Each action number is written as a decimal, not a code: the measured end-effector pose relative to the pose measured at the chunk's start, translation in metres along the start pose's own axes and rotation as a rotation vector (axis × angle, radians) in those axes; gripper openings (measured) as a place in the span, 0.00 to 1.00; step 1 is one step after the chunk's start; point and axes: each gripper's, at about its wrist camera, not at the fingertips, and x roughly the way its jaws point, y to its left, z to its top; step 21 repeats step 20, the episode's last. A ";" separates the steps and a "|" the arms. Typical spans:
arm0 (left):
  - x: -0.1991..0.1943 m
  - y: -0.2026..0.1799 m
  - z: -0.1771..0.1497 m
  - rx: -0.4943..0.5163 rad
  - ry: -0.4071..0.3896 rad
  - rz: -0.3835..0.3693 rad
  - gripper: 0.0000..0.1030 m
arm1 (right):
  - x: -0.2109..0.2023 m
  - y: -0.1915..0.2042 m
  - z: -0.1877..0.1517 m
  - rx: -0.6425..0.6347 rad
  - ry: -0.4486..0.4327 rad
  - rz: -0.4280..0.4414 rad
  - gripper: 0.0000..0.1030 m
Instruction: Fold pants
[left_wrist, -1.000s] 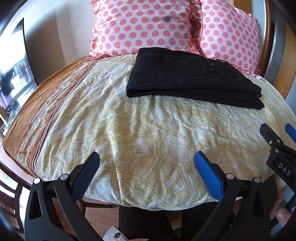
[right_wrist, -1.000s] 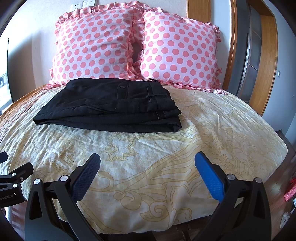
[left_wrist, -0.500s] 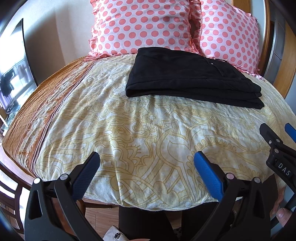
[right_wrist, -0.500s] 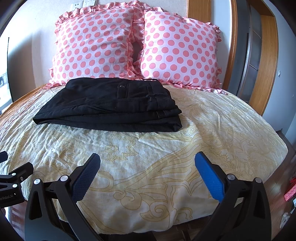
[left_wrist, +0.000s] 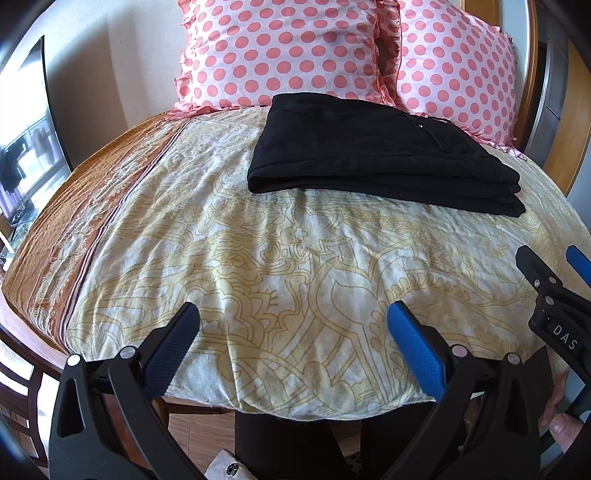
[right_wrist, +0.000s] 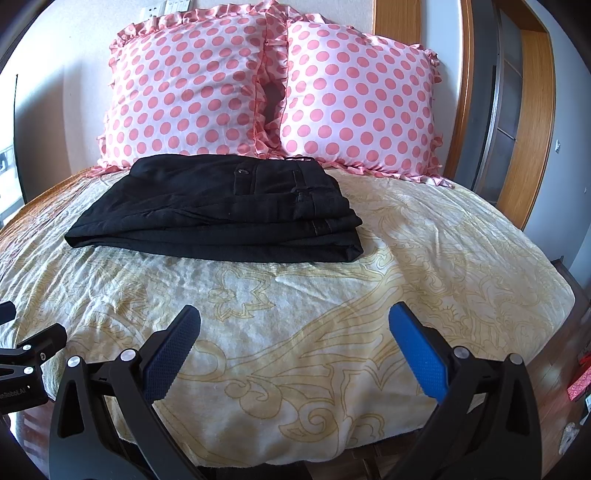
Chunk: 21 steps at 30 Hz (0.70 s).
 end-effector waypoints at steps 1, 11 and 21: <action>0.000 0.001 0.000 -0.003 0.001 -0.005 0.98 | 0.000 0.000 0.001 -0.001 0.001 0.001 0.99; -0.008 0.003 0.004 -0.004 -0.050 -0.008 0.98 | -0.001 0.000 0.001 0.000 0.001 -0.002 0.99; -0.006 0.006 0.007 -0.013 -0.043 -0.009 0.98 | -0.001 0.001 0.001 0.000 0.001 -0.002 0.99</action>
